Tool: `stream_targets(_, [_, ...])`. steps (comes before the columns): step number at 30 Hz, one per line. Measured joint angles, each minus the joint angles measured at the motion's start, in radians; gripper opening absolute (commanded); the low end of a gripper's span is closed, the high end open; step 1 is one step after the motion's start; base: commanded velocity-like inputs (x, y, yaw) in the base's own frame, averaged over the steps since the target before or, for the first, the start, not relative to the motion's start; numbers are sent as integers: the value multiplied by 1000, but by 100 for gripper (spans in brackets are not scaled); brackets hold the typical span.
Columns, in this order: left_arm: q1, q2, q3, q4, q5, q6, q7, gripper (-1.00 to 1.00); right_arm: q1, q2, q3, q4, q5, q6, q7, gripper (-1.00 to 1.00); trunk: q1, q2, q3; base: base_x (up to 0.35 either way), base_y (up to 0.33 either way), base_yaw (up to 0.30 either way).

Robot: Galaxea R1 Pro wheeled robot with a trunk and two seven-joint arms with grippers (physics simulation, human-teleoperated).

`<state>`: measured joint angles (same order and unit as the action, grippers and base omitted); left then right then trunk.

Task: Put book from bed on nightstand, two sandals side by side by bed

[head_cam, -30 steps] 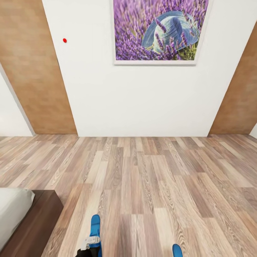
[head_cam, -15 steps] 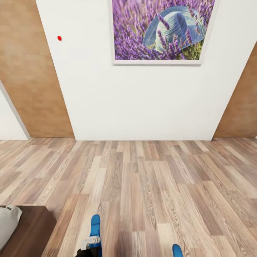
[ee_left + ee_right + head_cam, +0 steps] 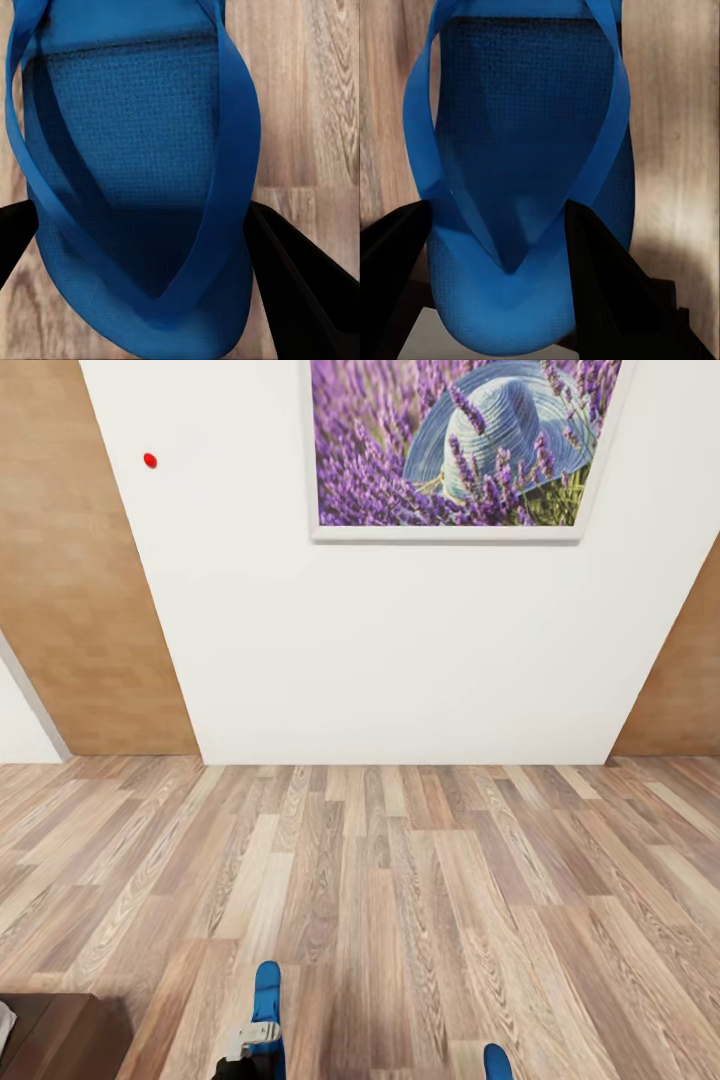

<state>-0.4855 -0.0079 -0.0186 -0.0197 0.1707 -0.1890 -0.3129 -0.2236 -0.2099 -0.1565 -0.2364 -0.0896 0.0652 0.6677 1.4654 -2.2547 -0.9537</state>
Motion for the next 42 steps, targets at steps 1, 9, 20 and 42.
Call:
stream_targets(1, [0, 0, 0, 0, 0, 0, 0, -100, 0, 0, 0, 0, 0, 0, 0, -100, 0, 0, 0, 323, 0, 0])
stream_targets(9, [0, -1, 1, 0, 0, 0, 0, -100, 0, 0, 0, 0, 0, 0, 0, -100, 0, 0, 0, 323, 0, 11])
stream_targets(20, [0, 0, 1, 0, 0, 1, -1, -100, 0, 0, 0, 0, 0, 0, 0, -100, 0, 0, 0, 322, 0, 84])
stream_targets(42, [0, 0, 1, 0, 2, 1, 0, -100, 0, 1, 0, 0, 0, 0, -1, -100, 0, 0, -2, 324, 0, 68])
